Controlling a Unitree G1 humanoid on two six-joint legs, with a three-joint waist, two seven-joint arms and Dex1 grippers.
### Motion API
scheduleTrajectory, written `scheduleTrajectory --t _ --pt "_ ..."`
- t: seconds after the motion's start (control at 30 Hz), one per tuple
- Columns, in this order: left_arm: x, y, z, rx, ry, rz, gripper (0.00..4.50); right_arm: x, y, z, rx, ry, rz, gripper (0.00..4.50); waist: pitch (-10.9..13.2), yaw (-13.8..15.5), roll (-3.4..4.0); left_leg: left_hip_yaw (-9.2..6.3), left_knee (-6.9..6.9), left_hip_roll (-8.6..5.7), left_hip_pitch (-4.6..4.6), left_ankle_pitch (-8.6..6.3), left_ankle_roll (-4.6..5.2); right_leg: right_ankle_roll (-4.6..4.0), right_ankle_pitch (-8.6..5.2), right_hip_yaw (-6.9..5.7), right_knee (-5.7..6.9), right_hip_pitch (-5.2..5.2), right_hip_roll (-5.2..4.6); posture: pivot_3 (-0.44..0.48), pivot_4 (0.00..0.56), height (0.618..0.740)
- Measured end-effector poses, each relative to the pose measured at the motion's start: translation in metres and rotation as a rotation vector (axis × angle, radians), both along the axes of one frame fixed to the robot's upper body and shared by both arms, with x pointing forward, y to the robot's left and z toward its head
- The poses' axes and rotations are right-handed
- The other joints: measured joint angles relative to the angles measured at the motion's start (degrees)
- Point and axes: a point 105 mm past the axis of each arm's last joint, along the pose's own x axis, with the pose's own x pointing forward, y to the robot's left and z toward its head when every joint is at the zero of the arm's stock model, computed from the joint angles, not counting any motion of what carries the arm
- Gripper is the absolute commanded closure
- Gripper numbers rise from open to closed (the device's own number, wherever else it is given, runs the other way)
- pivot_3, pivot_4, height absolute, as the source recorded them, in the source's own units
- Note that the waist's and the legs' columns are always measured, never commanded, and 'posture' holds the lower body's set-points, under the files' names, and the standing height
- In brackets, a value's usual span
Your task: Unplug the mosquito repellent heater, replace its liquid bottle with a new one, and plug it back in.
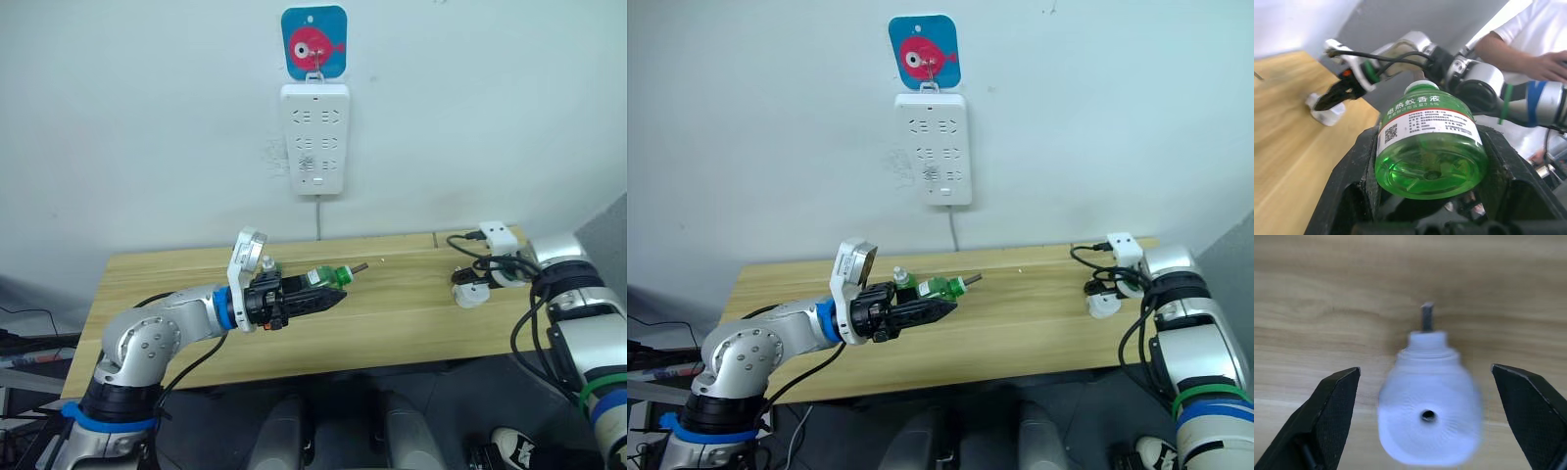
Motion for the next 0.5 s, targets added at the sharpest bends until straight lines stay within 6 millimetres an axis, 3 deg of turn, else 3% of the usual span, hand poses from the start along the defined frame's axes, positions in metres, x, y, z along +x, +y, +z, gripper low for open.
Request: scheduleTrajectory --t 0.2,0.27,0.37,0.5 --pt "0.028 0.001 0.004 -0.011 -0.17 0.208 2.23 -0.008 0.027 0.07 0.116 -0.156 0.113 0.02 -0.01 0.13 0.0 -0.05 -0.02 0.03 0.0 -0.01 -0.01 0.03 0.02 -0.07 0.0 -0.01 -0.01 -0.13 0.191 0.74" --pt "0.04 0.007 0.001 0.033 -0.25 0.295 2.23 -0.018 0.051 0.086 0.236 -0.206 0.201 0.02 -0.02 0.11 -0.01 -0.07 -0.03 0.05 0.0 -0.01 -0.01 0.03 0.02 -0.07 0.0 0.0 -0.01 -0.138 0.19 0.74" --pt "0.062 0.007 0.0 0.092 -0.416 0.449 2.23 -0.041 0.102 0.113 0.612 -0.243 0.328 0.02 -0.03 0.05 0.0 -0.03 -0.03 0.08 0.0 -0.01 0.0 0.01 0.1 -0.02 -0.03 0.0 -0.03 -0.149 0.194 0.74" --pt "0.073 -0.002 0.01 0.122 -0.617 0.52 2.23 -0.055 0.141 0.134 0.903 -0.28 0.422 0.02 -0.03 -0.01 -0.01 -0.02 -0.05 0.05 -0.01 -0.02 0.0 -0.04 0.16 0.0 -0.12 0.01 -0.16 -0.163 0.193 0.74"
